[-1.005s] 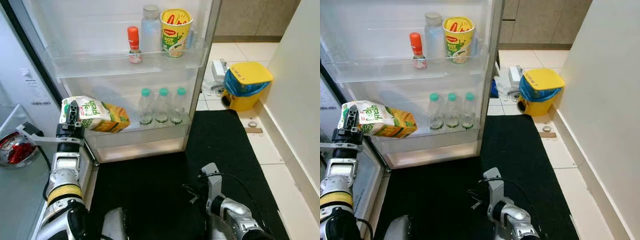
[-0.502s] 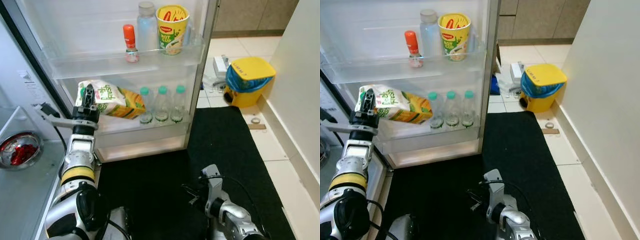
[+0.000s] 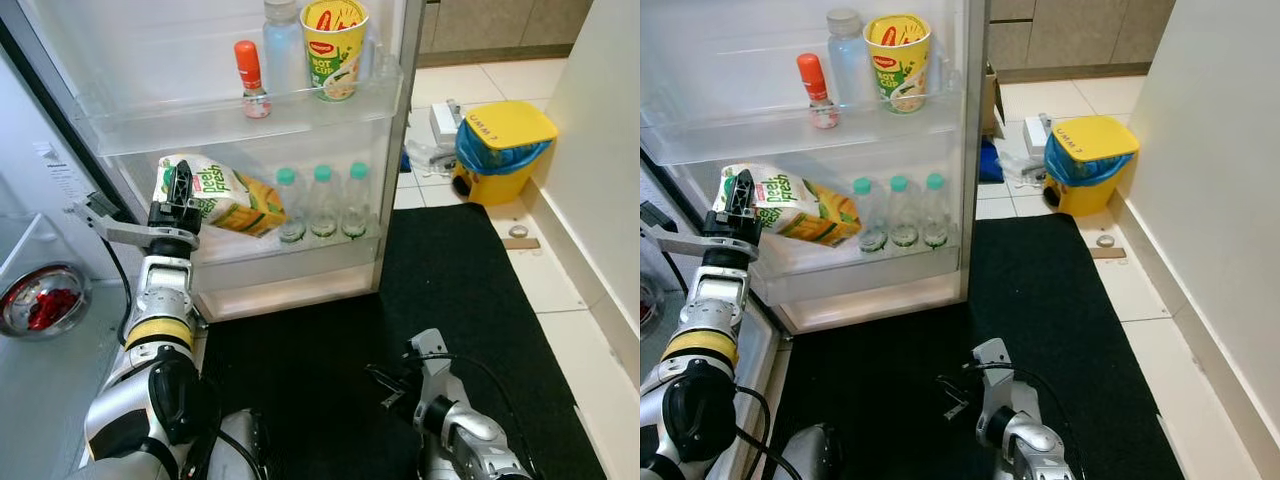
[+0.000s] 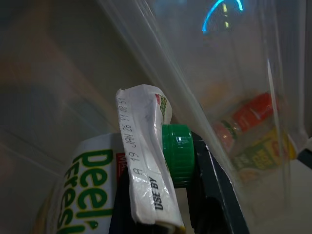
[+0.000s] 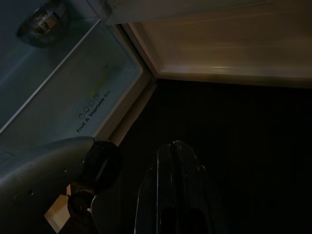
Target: Restocking fridge
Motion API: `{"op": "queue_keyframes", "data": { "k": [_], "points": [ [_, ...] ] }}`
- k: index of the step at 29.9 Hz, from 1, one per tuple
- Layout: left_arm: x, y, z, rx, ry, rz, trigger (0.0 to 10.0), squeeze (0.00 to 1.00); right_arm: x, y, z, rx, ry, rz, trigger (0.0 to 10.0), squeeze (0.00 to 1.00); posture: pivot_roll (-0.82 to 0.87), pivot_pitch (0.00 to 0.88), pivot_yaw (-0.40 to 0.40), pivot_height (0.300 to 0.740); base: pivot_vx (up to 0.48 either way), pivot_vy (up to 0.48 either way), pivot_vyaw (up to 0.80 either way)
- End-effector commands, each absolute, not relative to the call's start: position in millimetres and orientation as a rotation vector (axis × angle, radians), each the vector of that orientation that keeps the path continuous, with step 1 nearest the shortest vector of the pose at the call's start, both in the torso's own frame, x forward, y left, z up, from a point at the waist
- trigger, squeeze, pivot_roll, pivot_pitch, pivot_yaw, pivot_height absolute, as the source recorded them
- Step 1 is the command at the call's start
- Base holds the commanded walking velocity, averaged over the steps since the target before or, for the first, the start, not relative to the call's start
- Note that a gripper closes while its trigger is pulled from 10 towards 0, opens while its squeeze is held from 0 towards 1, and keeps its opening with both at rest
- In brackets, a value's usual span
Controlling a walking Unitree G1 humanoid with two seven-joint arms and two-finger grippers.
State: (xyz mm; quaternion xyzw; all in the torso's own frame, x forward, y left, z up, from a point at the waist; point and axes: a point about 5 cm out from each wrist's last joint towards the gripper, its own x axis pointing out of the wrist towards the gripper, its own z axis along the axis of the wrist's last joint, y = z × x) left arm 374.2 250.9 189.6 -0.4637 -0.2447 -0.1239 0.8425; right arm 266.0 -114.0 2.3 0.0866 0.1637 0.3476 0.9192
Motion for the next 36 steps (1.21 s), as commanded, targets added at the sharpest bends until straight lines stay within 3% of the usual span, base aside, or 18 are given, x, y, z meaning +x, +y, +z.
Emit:
{"op": "queue_keyframes", "data": {
  "k": [1, 10, 36],
  "points": [
    [373.8, 261.8, 200.3, -0.932, -0.549, -0.243, 10.0, 0.00, 261.8, -114.3, -0.7, 0.188, 0.343, 0.705, 10.0, 0.00, -0.12, 0.229, 0.069, 0.460, 0.000, 0.000, 0.00],
    [377.6, 265.2, 205.5, -0.897, -0.538, -0.197, 10.0, 0.00, 258.9, -113.6, 2.9, 0.189, 0.318, 0.714, 10.0, 0.00, -0.13, 0.259, 0.070, 0.460, 0.000, 0.000, 0.00],
    [397.6, 237.6, 240.3, -0.821, -0.505, -0.263, 10.0, 0.00, 228.6, -106.0, 53.3, 0.230, 0.158, 0.764, 10.0, 0.00, -0.19, 0.475, 0.097, 0.460, 0.000, 0.000, 0.00]
  ]
}}
